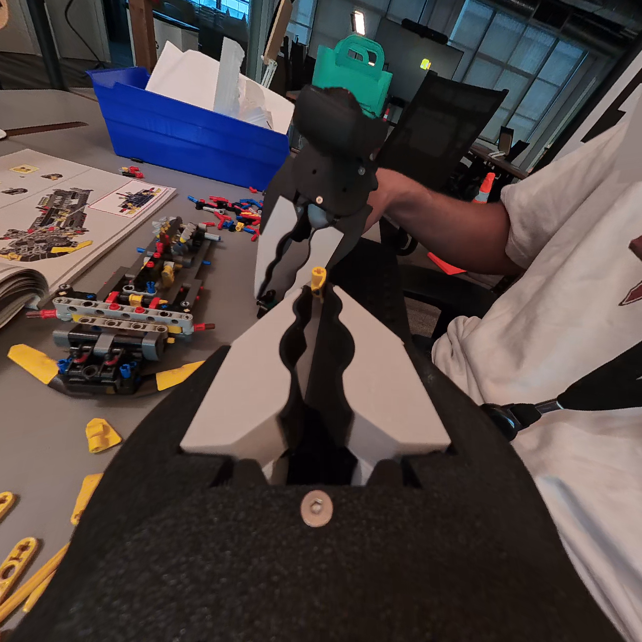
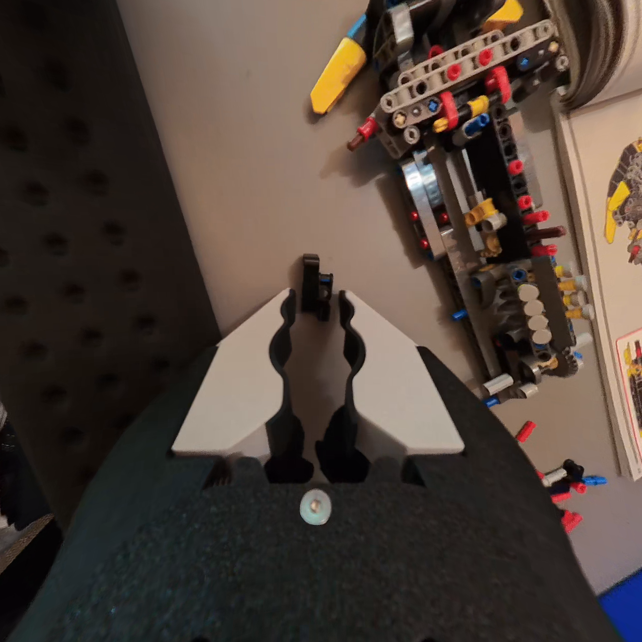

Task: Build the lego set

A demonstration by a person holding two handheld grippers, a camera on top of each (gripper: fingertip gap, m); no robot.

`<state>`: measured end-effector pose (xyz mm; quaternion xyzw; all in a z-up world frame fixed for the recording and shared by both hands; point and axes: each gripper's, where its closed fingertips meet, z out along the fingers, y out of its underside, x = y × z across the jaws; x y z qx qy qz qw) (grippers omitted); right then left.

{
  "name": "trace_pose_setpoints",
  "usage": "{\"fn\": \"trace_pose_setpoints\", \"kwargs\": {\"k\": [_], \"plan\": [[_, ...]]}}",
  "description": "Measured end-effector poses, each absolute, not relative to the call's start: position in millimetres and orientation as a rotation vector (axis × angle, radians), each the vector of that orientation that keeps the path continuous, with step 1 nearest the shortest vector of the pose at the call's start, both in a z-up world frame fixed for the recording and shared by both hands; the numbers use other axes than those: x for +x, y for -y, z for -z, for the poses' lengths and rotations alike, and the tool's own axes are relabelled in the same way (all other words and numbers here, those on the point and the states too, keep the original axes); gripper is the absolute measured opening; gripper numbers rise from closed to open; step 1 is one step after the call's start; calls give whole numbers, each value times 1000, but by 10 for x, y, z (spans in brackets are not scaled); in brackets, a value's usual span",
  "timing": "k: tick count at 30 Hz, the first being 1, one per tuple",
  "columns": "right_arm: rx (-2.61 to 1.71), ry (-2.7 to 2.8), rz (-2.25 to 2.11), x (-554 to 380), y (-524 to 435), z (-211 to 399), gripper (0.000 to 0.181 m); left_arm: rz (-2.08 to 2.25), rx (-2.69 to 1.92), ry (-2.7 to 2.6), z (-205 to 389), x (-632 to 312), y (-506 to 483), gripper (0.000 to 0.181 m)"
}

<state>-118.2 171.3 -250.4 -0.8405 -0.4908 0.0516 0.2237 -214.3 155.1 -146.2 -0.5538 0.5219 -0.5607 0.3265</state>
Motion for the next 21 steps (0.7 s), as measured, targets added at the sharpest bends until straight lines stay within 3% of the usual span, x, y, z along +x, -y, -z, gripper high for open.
{"fn": "trace_pose_setpoints", "kwargs": {"k": [2, 6, 13, 21], "plan": [[-2291, 1367, -162, -1242, -1726, 2483, 15, 1476, -1471, -1352, 1469, -2140, -1579, 5], [-2204, 1280, -294, -1371, -1834, 2350, 15, 1492, -1510, -1272, 1446, -2147, -1690, 6], [-1628, 518, -1636, -2011, -1929, 1172, 14, 1694, -1511, -1035, 1252, -2223, -1896, 6], [-1543, 391, -1891, -2225, -1998, 1146, 14, 1789, -1510, -895, 1190, -2229, -1980, 5]]}}
